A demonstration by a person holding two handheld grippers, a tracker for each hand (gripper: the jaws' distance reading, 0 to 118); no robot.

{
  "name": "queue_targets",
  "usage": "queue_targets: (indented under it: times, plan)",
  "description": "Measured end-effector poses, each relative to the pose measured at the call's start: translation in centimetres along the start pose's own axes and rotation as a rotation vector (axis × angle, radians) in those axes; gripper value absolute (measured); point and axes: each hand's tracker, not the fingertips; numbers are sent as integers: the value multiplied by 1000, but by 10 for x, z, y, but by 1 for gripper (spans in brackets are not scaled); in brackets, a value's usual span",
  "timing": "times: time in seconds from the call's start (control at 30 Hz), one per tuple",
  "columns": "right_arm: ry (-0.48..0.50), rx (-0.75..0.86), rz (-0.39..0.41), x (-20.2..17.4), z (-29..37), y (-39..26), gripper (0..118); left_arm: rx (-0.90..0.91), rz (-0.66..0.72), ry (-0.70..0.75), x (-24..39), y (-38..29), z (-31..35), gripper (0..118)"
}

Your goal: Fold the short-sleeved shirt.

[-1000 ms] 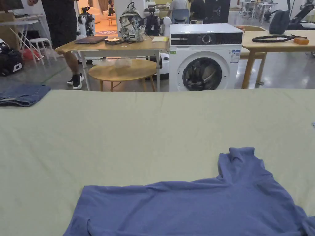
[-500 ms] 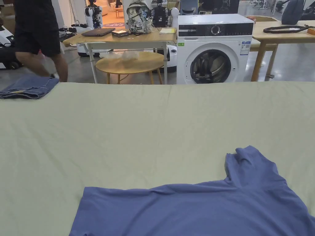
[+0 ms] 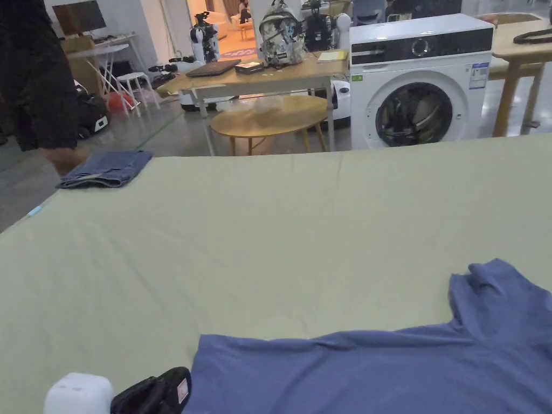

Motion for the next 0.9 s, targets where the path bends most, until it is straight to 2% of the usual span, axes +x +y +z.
queue_targets:
  times: [0.03, 0.07, 0.1, 0.13, 0.17, 0.23, 0.37, 0.43, 0.47, 0.53, 0.6, 0.63, 0.67, 0.73, 0.77, 0.83, 0.9]
  plan:
    - [4, -3, -2, 0, -1, 0, 0, -26, 0, -1, -5, 8, -16, 0]
    - [7, -3, -3, 0, -2, -1, 0, -146, 4, 31, -14, 12, -37, 5]
    - [9, -2, -6, 2, -5, -3, 0, -193, 11, 54, -26, 18, -63, 33]
    - [14, -4, -9, 4, -7, -4, 0, -279, 37, 42, -39, 24, -96, 43]
    - [14, -6, -13, 5, -8, -5, 0, -267, 63, 18, -50, 26, -120, 43]
    - [10, -23, -21, 8, -10, -6, 0, -341, 109, 32, -72, 21, -174, 43]
    - [-16, -71, -27, 26, -10, -11, 0, -502, 83, 122, -89, -2, -259, 42]
    - [-41, -101, -12, 36, -10, -11, 0, -585, 114, 140, -96, -16, -277, 39]
    - [-47, -109, -5, 40, -11, -10, 0, -541, 108, 137, -93, -16, -273, 39]
    - [-53, -126, 3, 49, -18, -3, 0, -522, 23, 142, -91, -15, -269, 34]
    - [-45, -139, 6, 58, -35, 11, 0, -547, -34, 122, -87, -13, -271, 7]
    - [-39, -162, -2, 63, -47, 18, 0, -563, -20, 112, -87, -13, -275, 1]
    - [-29, -198, -10, 69, -66, 29, 4, -569, -19, 124, -84, -14, -274, 1]
    - [-36, -268, -24, 84, -111, 49, 56, -593, -32, 129, -81, -16, -278, 0]
    - [-51, -314, -37, 90, -132, 58, 72, -600, -37, 131, -80, -15, -280, 0]
    - [-109, -425, -24, 105, -191, 68, 72, -612, -32, 134, -71, -11, -274, 0]
    - [-148, -539, -50, 122, -242, 64, 72, -621, -16, 129, -73, -10, -274, 0]
